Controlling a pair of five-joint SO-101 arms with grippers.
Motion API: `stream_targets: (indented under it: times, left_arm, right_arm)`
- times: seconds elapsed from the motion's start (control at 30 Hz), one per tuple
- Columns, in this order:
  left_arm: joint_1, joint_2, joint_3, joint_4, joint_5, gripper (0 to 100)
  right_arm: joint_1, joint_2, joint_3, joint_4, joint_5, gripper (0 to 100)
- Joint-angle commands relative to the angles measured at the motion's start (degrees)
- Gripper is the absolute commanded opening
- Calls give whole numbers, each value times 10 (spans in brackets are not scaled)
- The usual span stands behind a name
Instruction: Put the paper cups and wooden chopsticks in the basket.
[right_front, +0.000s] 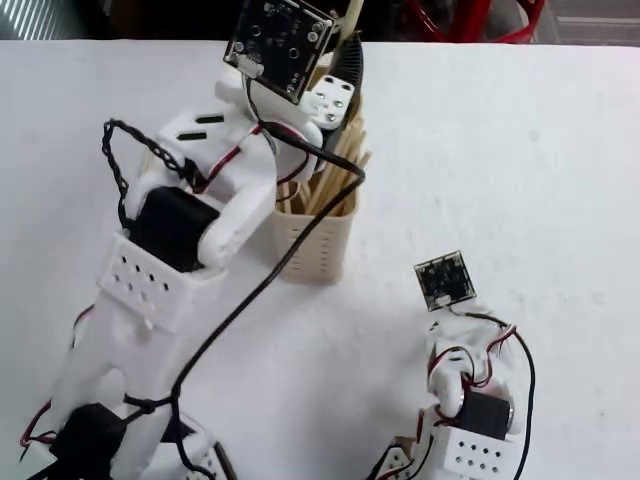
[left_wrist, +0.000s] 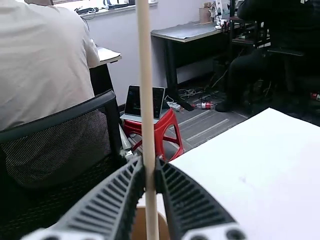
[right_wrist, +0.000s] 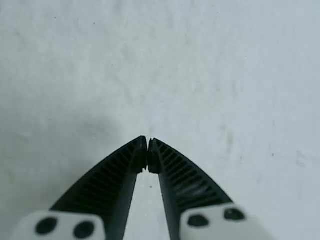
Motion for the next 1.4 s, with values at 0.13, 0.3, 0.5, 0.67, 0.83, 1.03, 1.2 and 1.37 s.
stream_targets:
  times: [0.13, 0.3, 0.5, 0.67, 0.83, 1.03, 1.2, 1.37]
  left_arm:
    - [8, -8, -24, -31, 5, 24]
    - [7, -7, -23, -36, 1, 65]
    - [6, -7, -23, -36, 1, 90]
    - [4, -7, -23, -33, 1, 88]
    - [3, -7, -22, -32, 1, 87]
    - [-102, -7, -11, 42, -1, 86]
    - [-283, -7, 119, 45, 0, 86]
    - [-371, 39, 333, -77, 0, 86]
  right_arm:
    - [2, -1, 5, -1, 0, 18]
    - [2, -1, 5, -1, 0, 18]
    - [2, -1, 5, -1, 0, 18]
    - [2, -1, 5, -1, 0, 18]
    - [2, -1, 5, -1, 0, 18]
    - [2, -1, 5, -1, 0, 18]
    - [2, -1, 5, -1, 0, 18]
    - [2, -1, 5, -1, 0, 18]
